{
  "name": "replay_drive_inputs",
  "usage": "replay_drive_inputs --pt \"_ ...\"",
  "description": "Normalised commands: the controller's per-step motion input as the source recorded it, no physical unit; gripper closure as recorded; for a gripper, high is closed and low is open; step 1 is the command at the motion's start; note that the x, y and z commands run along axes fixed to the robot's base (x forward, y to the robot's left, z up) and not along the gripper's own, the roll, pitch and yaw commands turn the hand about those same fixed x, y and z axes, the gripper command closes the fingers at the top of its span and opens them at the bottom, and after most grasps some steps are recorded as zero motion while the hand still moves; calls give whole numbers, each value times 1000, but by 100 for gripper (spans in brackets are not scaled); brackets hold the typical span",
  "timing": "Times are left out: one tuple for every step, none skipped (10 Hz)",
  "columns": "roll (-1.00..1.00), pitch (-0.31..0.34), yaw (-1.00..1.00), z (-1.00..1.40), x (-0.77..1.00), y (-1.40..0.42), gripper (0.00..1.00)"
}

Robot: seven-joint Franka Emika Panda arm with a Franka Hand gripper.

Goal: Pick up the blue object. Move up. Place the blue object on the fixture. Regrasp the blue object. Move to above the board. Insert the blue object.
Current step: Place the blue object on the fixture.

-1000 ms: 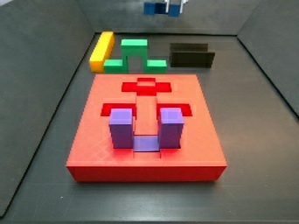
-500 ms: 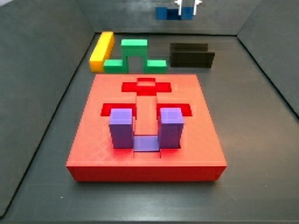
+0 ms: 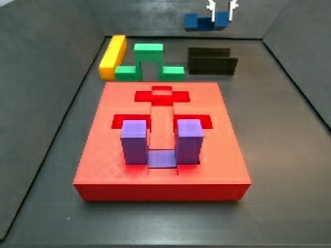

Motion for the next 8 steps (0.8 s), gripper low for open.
replay_drive_inputs --pt "-751 0 -86 63 957 -140 100" --pt "-829 0 -126 49 914 -114 100" --pt "-786 0 -143 0 874 -117 100" --pt "-720 -57 -111 -126 783 -117 100" --pt "-723 -103 -94 -214 669 -120 100" --pt "-663 -91 -71 -200 531 -149 100" --pt "-351 0 0 -103 320 -151 100" --pt "-129 0 0 -74 226 -137 100"
